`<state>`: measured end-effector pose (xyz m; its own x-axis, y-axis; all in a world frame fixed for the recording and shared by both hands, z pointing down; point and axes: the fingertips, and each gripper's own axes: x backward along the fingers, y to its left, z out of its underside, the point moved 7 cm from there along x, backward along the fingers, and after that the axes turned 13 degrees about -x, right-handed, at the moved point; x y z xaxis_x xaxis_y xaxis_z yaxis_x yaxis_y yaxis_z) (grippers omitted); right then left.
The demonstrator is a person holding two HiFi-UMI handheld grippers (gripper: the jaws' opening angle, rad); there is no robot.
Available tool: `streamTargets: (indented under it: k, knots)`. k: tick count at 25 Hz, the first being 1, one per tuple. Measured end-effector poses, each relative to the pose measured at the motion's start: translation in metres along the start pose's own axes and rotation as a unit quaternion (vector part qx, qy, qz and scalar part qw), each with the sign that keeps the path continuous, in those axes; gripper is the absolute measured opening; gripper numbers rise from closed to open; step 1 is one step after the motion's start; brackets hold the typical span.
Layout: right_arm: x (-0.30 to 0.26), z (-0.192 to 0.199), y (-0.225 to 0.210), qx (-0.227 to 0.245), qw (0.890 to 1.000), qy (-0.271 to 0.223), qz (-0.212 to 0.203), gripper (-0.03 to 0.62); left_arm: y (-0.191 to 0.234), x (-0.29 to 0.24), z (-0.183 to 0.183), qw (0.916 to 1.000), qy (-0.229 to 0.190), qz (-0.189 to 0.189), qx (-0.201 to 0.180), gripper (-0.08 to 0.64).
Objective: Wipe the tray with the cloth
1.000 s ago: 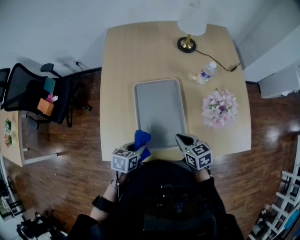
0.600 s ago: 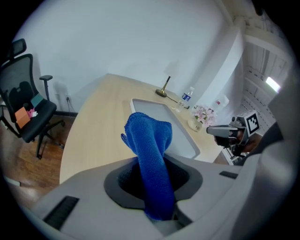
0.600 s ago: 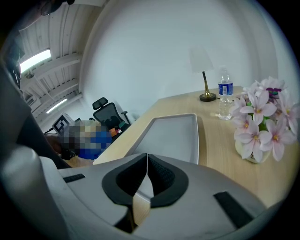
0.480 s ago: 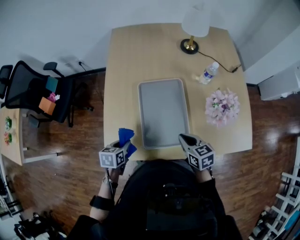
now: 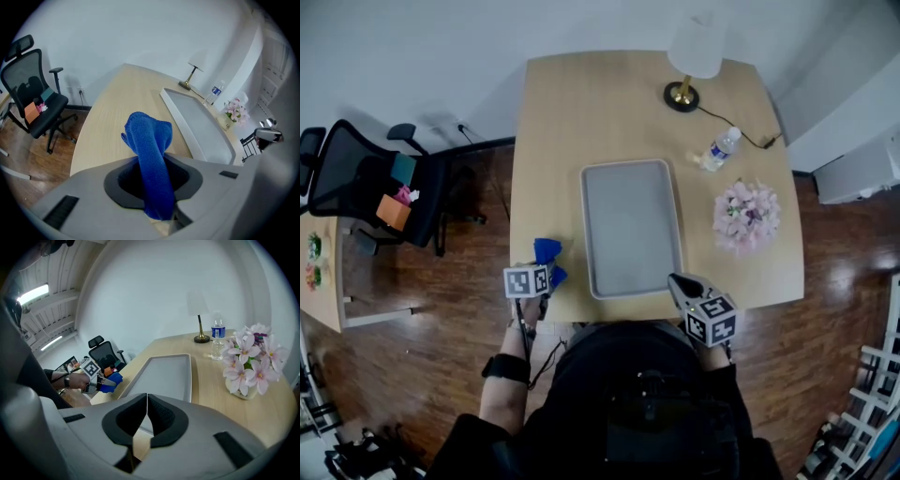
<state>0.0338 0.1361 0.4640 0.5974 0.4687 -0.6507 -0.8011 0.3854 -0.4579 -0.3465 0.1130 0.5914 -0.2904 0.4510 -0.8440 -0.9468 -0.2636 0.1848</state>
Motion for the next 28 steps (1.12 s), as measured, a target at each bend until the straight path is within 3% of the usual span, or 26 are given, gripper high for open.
streamTargets:
  k: [9, 10, 14, 17, 19, 20, 23, 25, 28]
  knots:
    - [0.001, 0.004, 0.0, -0.006, 1.0, 0.002, 0.005, 0.015, 0.004, -0.013, 0.006, 0.9999, 0.0, 0.005, 0.013, 0.112]
    - [0.0, 0.004, 0.001, -0.004, 1.0, 0.001, 0.004, 0.015, 0.003, -0.012, 0.006, 0.9999, -0.001, 0.007, 0.014, 0.125]
    - [-0.002, 0.0, 0.004, 0.004, 1.0, -0.004, -0.001, 0.015, 0.001, 0.005, -0.001, 0.9994, -0.028, -0.006, 0.02, 0.286]
    - [-0.004, -0.001, 0.006, 0.003, 1.0, -0.003, -0.006, 0.015, 0.003, 0.038, -0.015, 0.9979, -0.059, -0.018, 0.019, 0.318]
    - [-0.006, -0.002, 0.007, 0.006, 1.0, -0.004, -0.011, 0.015, -0.008, 0.063, -0.028, 0.9964, -0.084, -0.006, 0.002, 0.314]
    - [-0.007, -0.004, 0.008, 0.008, 1.0, -0.005, -0.015, 0.015, -0.018, 0.075, -0.035, 0.9952, -0.097, 0.006, -0.014, 0.298]
    - [-0.012, -0.008, 0.012, 0.015, 0.999, -0.007, -0.031, 0.014, -0.067, 0.103, -0.055, 0.9876, -0.128, 0.058, -0.071, 0.013]
    - [-0.014, -0.011, 0.017, 0.021, 0.999, -0.007, -0.044, 0.009, -0.104, 0.107, -0.064, 0.9804, -0.138, 0.099, -0.1, 0.0]
    - [-0.018, -0.015, 0.026, 0.03, 0.997, -0.001, -0.072, 0.009, -0.146, 0.096, -0.068, 0.9744, -0.131, 0.129, -0.13, 0.0]
